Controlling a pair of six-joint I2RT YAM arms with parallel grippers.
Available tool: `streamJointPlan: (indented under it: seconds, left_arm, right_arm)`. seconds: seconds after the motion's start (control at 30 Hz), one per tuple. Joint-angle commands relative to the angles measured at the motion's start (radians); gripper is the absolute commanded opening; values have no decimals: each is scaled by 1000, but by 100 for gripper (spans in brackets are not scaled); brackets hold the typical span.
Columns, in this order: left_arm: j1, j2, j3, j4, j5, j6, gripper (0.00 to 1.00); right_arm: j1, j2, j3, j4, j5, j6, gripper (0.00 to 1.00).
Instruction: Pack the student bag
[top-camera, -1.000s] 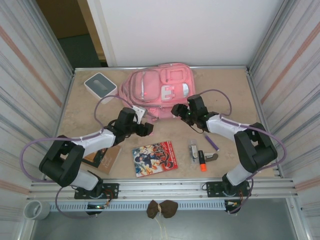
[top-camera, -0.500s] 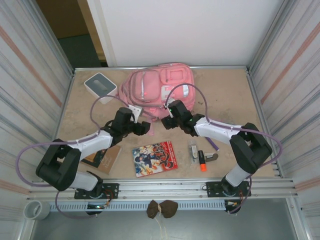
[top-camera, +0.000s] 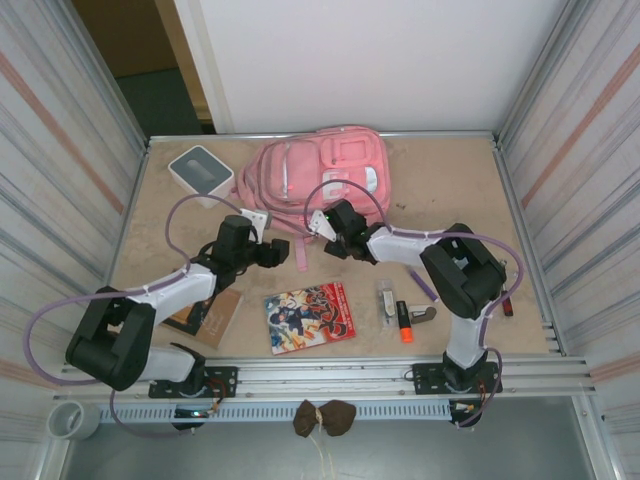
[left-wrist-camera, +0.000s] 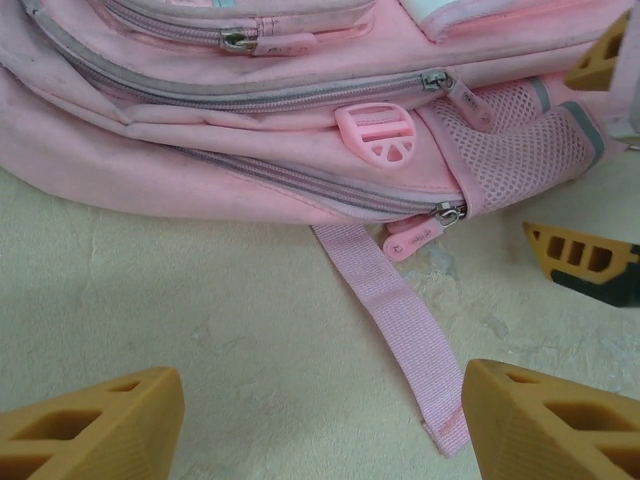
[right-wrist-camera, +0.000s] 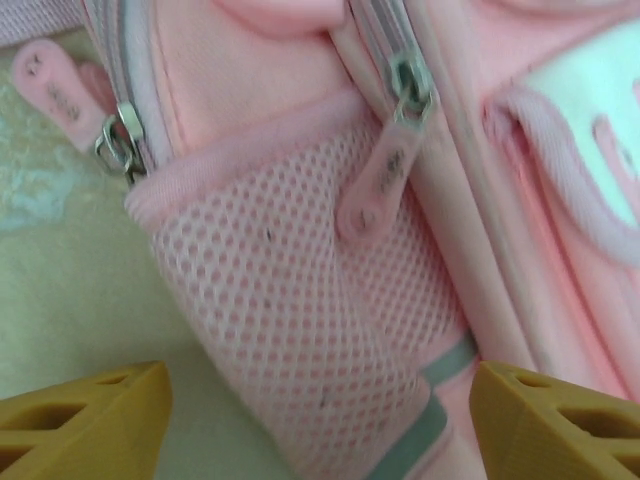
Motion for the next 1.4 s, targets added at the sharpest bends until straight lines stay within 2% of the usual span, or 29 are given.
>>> streamJointPlan:
  seconds: [0.0,0.17,0.27,0.37,0.43,0.53,0.8,1.17,1.37]
  left_arm:
    - [4,-17,-8,-28,-2,-4,74]
    - [4,-2,17,-57,13,13,73]
    - [4,8,35,-63,24,16,72]
    - [-10,11,34,-33,31,39,71]
    - [-42,5,25,0,-4,79,71]
    - [-88,6,18,45,-39,155,68]
    - [-131,58,48,132,-20,247,54]
    - [-218,215,112,268,-57,271,30]
    - [-226,280,127,348,-96,267,22]
  right_arm:
    - [1,43,47,49,-20,-103,67]
    - [-2,33,54,62,-42,-116,29]
    - [-8,-13,51,37,-85,-75,16]
    - [-20,-66,56,-6,-152,-12,8]
    - [-32,-107,61,-33,-199,32,5]
    - [-58,-165,62,-65,-277,100,0]
    - [-99,-257,64,-100,-378,200,0]
    - [-111,-276,65,-103,-410,259,0]
    - [-111,-287,58,-104,-417,263,0]
